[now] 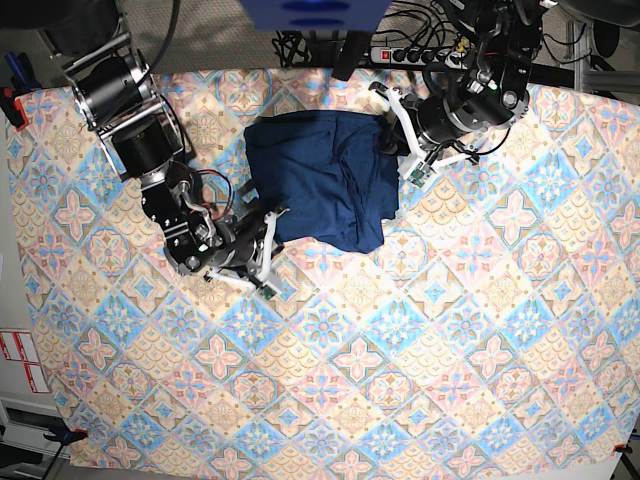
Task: Fold the T-shirt properly
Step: 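Hold the bundle with both grippers and lift it toward the robot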
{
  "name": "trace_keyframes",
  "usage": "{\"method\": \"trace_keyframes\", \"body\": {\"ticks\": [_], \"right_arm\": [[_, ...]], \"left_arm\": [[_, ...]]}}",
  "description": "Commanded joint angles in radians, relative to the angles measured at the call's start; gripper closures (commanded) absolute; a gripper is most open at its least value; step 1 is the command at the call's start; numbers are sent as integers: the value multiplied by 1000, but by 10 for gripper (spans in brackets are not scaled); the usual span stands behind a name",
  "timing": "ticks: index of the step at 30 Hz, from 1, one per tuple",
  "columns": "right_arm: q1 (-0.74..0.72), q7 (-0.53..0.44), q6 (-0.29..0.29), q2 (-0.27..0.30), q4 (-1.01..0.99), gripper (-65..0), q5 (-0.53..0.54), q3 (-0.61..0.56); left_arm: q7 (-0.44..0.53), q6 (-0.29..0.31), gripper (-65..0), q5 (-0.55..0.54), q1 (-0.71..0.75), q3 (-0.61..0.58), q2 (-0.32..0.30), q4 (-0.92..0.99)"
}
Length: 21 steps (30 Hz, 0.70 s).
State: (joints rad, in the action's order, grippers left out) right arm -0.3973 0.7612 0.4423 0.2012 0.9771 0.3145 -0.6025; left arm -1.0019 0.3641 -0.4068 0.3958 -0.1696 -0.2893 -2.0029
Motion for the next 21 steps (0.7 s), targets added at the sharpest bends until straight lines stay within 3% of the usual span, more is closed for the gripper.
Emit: {"method": "trace_keyframes", "body": {"ticks": [1, 6, 13, 17, 21], "right_arm": [[-47, -26, 2, -22, 12, -86, 18, 8], [-81, -27, 0, -39, -36, -81, 18, 8], [-93, -96, 0, -56, -168, 0, 18, 3], [-90, -91, 0, -55, -197, -1, 18, 0], [-84, -90, 0, -49, -194, -1, 18, 0]], "left_arm": [[19, 3, -25, -33, -22, 0, 6, -17], [33, -1, -25, -34, -77, 2, 77, -5], [64, -4, -25, -31, -151, 0, 141, 155], [102, -4, -25, -31, -151, 2, 132, 219], [102, -4, -25, 10, -111, -2, 78, 225]]}}
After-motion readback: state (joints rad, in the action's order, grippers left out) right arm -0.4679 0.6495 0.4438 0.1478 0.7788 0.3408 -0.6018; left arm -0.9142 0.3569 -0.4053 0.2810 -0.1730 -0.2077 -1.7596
